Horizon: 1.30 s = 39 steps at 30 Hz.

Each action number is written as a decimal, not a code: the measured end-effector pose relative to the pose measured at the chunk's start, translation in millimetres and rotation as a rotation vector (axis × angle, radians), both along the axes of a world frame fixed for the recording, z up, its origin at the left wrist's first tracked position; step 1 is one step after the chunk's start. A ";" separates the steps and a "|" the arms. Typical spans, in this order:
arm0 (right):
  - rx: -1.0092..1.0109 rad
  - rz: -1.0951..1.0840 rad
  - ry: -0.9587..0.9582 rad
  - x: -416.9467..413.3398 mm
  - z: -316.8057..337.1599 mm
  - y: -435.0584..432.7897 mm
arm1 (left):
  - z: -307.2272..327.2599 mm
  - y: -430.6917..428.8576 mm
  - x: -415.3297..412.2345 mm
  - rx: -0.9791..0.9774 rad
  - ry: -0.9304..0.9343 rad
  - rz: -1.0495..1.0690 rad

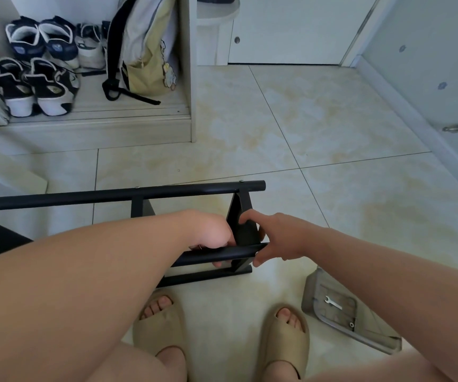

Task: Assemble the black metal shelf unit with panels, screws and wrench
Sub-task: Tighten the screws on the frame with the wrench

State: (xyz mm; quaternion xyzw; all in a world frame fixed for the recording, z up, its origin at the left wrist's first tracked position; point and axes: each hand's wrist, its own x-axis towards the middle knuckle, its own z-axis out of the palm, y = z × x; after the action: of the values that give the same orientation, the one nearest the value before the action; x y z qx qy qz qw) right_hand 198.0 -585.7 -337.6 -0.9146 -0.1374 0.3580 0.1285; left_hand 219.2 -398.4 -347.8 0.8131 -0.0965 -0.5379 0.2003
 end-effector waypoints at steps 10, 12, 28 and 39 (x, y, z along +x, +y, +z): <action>-0.221 0.277 -0.337 5.2 -3.1 -3.8 | -5.3 -1.7 0.3 -0.023 0.032 0.055; -0.254 0.332 -0.322 12.1 -4.1 -1.2 | -6.9 -1.2 0.3 -0.027 0.016 0.061; -0.218 0.352 -0.260 29.4 -12.3 -5.1 | -33.6 -7.0 9.2 -0.183 -0.059 0.362; -0.228 0.372 -0.273 32.3 -14.7 -6.8 | -43.7 -23.5 8.3 -0.346 -0.031 0.516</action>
State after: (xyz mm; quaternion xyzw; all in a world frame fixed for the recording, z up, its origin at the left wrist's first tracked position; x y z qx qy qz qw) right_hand 230.3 -592.5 -352.4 -0.9220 -0.2781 0.2617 -0.0631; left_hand 227.4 -421.9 -391.5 0.7727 0.0203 -0.4326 0.4642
